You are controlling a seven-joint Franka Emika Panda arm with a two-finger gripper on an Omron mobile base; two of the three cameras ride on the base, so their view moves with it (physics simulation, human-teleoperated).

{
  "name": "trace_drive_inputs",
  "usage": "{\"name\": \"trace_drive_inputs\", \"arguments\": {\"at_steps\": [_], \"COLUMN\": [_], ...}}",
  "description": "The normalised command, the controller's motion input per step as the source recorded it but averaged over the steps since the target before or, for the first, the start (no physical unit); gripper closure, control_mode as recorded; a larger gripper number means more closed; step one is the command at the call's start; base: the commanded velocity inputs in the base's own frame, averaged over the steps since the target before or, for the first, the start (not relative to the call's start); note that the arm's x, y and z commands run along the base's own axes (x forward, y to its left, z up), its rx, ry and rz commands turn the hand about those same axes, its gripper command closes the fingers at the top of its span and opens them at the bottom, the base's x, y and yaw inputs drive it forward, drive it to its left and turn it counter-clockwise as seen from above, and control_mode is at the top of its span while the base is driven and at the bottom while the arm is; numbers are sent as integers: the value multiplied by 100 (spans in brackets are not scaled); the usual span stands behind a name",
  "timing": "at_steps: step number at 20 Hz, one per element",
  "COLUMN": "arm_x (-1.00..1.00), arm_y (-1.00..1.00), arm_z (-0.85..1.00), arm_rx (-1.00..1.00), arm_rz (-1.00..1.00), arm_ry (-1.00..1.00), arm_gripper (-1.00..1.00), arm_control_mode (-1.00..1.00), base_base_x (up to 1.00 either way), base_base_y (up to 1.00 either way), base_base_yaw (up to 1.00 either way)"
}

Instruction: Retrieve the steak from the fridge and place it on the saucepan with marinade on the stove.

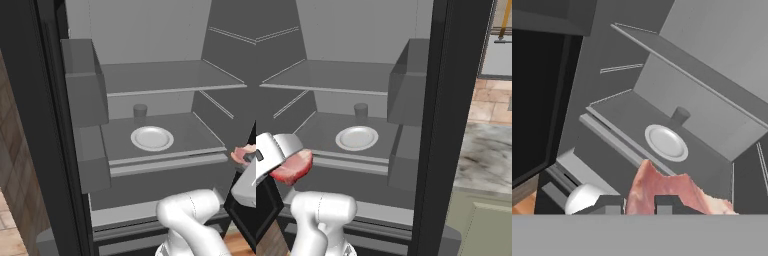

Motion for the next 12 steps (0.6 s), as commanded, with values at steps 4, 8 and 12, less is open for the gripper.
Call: {"name": "trace_drive_inputs", "arguments": {"at_steps": [4, 8, 12], "arm_x": [0, 0, 0], "arm_y": [0, 0, 0], "arm_z": [0, 0, 0], "arm_rx": [0, 0, 0], "arm_rz": [0, 0, 0], "arm_ry": [0, 0, 0], "arm_gripper": [100, 100, 100], "arm_control_mode": [100, 100, 100], "base_base_x": [-19, -51, -60], "base_base_y": [0, 0, 0], "base_base_yaw": [0, 0, 0]}}
